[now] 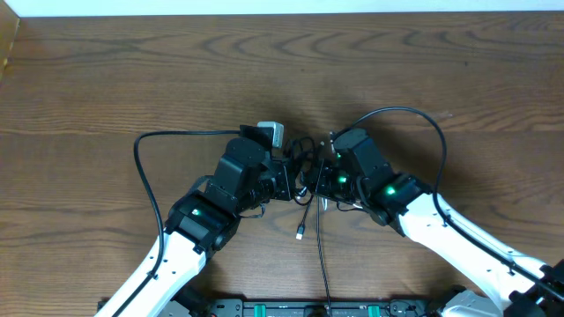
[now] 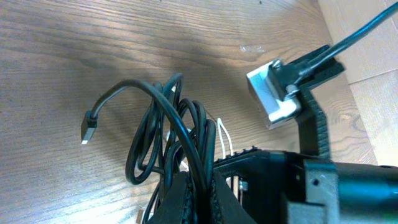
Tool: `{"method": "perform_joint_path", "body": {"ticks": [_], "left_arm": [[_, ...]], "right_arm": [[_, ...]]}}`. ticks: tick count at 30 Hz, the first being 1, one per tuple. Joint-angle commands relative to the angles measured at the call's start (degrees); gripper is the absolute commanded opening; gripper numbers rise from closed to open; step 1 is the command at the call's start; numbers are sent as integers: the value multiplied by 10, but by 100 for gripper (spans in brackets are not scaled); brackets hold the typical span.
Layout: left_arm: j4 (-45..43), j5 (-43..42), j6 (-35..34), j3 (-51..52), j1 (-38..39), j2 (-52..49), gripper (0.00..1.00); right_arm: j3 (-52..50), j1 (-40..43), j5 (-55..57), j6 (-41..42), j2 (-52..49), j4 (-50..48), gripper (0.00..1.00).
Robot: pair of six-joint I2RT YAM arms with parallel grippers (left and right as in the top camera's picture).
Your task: Untangle cables
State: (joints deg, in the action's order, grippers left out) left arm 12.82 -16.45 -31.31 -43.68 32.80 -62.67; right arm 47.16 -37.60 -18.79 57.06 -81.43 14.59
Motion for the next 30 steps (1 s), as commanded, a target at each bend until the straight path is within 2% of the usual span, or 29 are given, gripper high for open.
{"method": "perform_joint_path", "body": {"ticks": [1, 9, 11, 15, 17, 20, 24, 30], "left_arm": [[-5, -11, -1, 0, 2, 1, 8], [-4, -12, -10, 0, 2, 1, 8], [-2, -11, -9, 0, 2, 1, 16], [4, -9, -9, 0, 2, 1, 45], [4, -9, -9, 0, 2, -1, 51], [4, -5, -7, 0, 2, -8, 52], [4, -5, -7, 0, 2, -23, 52], [4, -5, -7, 0, 2, -36, 57]], "right_arm": [[-1, -6, 6, 4, -15, -2, 2], [-1, -5, -4, 0, -21, -34, 1], [-1, -2, -34, -3, -21, -68, 1], [-1, 12, -84, 0, -16, -94, 1], [-1, 21, -90, -1, -7, -84, 1], [-1, 41, -87, -11, 18, -63, 1], [-1, 65, -28, -28, 60, 3, 1], [-1, 71, 170, -29, 87, 137, 1]]}}
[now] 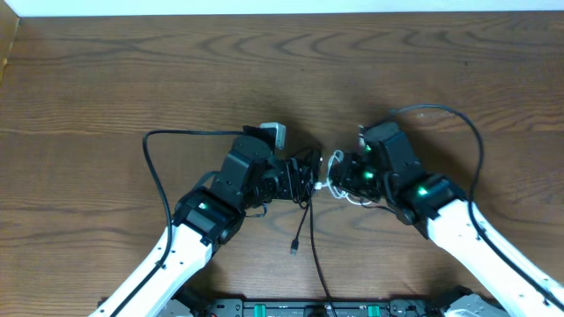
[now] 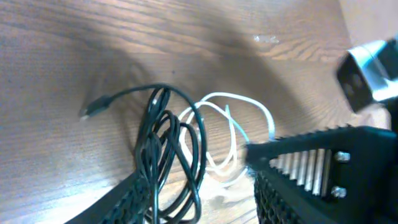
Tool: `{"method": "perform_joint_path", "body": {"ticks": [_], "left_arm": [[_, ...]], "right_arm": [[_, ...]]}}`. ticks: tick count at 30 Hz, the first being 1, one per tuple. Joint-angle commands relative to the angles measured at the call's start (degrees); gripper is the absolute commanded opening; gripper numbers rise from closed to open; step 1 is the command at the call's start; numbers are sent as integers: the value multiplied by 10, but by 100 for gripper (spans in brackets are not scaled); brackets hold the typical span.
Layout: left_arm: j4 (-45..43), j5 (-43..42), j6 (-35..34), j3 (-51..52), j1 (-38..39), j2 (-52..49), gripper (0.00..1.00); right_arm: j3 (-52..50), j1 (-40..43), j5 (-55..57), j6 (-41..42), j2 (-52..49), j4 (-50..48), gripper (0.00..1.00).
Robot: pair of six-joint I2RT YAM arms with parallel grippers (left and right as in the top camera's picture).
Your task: Untangle cables
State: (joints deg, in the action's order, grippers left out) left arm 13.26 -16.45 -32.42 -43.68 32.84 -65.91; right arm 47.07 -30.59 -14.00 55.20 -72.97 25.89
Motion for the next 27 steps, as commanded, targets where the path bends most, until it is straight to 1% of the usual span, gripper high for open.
{"method": "perform_joint_path", "body": {"ticks": [1, 3, 4, 7, 12, 13, 17, 19, 21, 22, 23, 25, 26, 27], "left_arm": [[-1, -5, 4, 0, 1, -4, 57], [-1, -5, 4, 0, 1, -4, 58], [-1, -5, 4, 0, 1, -4, 58], [-1, -5, 4, 0, 1, -4, 58], [0, -4, 4, 0, 1, -4, 60], [-1, -4, 4, 0, 1, -4, 62], [4, 23, 4, 0, 1, -8, 62], [7, 28, 4, 0, 1, -12, 62], [10, 28, 4, 0, 1, -18, 62], [12, 28, 4, 0, 1, -22, 62], [14, 28, 4, 0, 1, -24, 62], [26, 52, 4, 0, 1, -34, 62], [44, 92, 4, 0, 1, -43, 62], [54, 110, 4, 0, 1, -48, 62]], "right_arm": [[0, 1, 123, -16, 0, 30, 1], [0, 0, 125, -54, -5, 32, 1], [0, 0, 151, -61, -5, 41, 1], [0, 12, 201, -60, -4, 55, 1], [0, 40, 216, -66, -4, 65, 1], [0, 45, 224, -75, -4, 69, 1], [0, 54, 233, -140, -9, 72, 7], [0, 53, 236, -163, -12, 80, 14], [0, 54, 248, -167, -13, 99, 30], [0, 54, 255, -167, -13, 111, 35], [0, 54, 259, -167, -13, 118, 37], [0, 54, 265, -164, -13, 134, 49], [0, 54, 265, -160, -13, 142, 58], [0, 54, 264, -160, -13, 144, 64]]}}
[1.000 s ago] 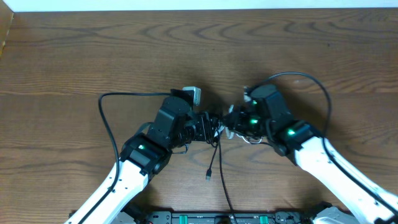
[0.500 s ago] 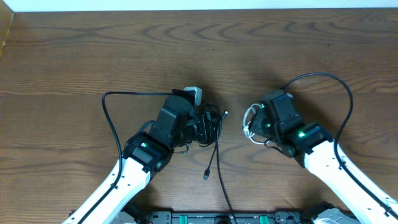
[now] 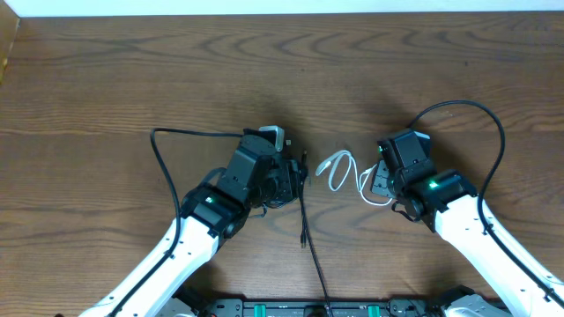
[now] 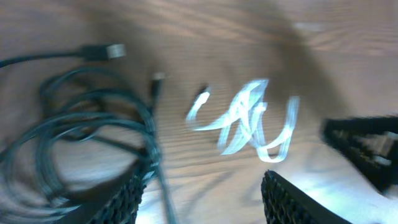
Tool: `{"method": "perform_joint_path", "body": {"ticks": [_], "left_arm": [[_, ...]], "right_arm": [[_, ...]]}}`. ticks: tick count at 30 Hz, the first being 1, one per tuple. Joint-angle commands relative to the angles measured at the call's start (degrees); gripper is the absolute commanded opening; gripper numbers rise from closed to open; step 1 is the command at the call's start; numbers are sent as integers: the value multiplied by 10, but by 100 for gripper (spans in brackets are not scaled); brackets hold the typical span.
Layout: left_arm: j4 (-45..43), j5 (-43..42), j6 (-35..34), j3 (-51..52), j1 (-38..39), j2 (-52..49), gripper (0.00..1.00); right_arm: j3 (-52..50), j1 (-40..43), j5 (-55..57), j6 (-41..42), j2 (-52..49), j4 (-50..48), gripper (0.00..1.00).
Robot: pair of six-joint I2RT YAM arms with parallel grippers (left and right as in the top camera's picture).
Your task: Untangle cables
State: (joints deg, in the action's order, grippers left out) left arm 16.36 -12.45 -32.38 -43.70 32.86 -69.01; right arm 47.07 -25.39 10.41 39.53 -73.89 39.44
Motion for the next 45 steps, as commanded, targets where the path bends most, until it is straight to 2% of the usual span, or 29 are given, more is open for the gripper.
{"method": "perform_joint_path", "body": {"ticks": [1, 4, 6, 20, 21, 22, 27, 30, 36, 45], "left_arm": [[32, 89, 3, 0, 1, -22, 62], [63, 148, -17, 0, 1, -44, 79], [79, 179, -47, 0, 1, -62, 83], [71, 221, -89, 0, 1, -217, 84], [71, 222, -95, 0, 1, -222, 80], [70, 222, -98, 0, 1, -227, 72], [57, 222, -97, 0, 1, -231, 8], [44, 222, -98, 0, 1, -231, 8], [39, 222, -97, 0, 1, -231, 8], [39, 222, -97, 0, 1, -231, 8]], "right_arm": [[0, 2, 19, -4, -4, 12, 69], [0, 2, 19, -4, -4, 20, 77], [0, 2, 16, -4, -4, 23, 81], [0, 2, -20, 10, -4, 24, 86], [0, 2, -21, 12, -4, 24, 86], [0, 2, -25, 11, -4, 24, 87], [0, 2, -73, 11, -5, 19, 92], [0, 2, -100, 22, -7, 10, 93], [0, 2, -126, 143, -41, -15, 99], [0, 2, -229, 169, -149, -198, 99]]}}
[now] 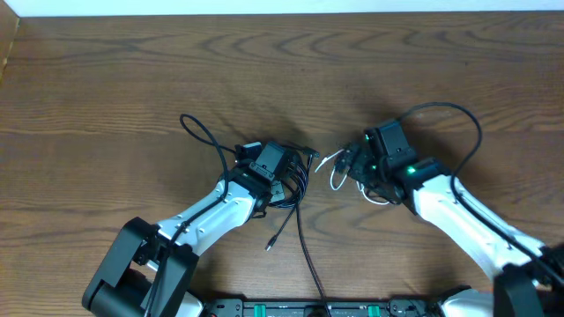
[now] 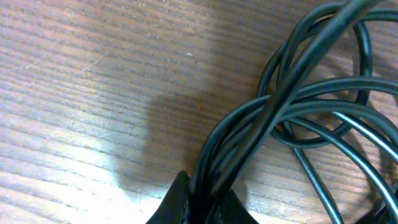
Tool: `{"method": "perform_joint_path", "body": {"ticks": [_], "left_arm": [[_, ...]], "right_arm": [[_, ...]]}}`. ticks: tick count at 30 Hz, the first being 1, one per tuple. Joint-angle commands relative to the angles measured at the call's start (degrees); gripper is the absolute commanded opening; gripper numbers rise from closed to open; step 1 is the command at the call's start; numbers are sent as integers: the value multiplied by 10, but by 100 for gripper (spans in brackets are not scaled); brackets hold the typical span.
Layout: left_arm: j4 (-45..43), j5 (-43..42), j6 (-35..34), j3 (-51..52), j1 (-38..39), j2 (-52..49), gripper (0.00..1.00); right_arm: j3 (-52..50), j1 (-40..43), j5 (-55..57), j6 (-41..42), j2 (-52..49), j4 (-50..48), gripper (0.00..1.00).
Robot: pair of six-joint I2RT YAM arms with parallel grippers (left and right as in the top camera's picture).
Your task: Untangle cables
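Observation:
The black cable [image 1: 295, 187] lies coiled mid-table, its tail running toward the near edge and a plug end [image 1: 271, 246] lying left of the tail. My left gripper [image 1: 291, 174] is shut on several strands of the black cable [image 2: 292, 106]; in the left wrist view those strands are pinched between the left gripper's [image 2: 203, 190] fingers just above the wood. The white cable [image 1: 335, 173] lies bunched just right of the coil and apart from it. My right gripper [image 1: 351, 165] is over the white cable; its fingers are hidden under its body.
The left arm's own black lead [image 1: 201, 134] loops out over the wooden table [image 1: 106, 79], and the right arm's lead [image 1: 454, 113] arches behind its wrist. Both arms reach in from the near edge.
My left gripper was open beside the black coil and is now shut on its strands, with the arm lower and turned. My right gripper has moved left, over the white cable.
At first my left gripper was shut on the black bundle, with the right gripper pressed close and the white cable mixed in. Then the left jaws stood apart and white loops showed. Later the white cable lay apart on the right. Now the left gripper holds the black coil again.

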State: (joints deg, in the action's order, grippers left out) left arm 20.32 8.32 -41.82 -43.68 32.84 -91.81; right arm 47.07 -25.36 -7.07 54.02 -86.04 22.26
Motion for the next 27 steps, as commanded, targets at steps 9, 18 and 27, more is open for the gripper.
{"method": "perform_joint_path", "body": {"ticks": [9, 18, 27], "left_arm": [[0, 14, -3, 0, 1, -3, 8], [0, 14, -3, 0, 1, -3, 8], [0, 12, -3, 0, 1, -3, 8]], "right_arm": [[0, 2, -50, 61, -75, -94, 42], [1, 46, -23, -42, -35, -81, 1], [1, 196, 3, -249, 155, -54, 1]]}}
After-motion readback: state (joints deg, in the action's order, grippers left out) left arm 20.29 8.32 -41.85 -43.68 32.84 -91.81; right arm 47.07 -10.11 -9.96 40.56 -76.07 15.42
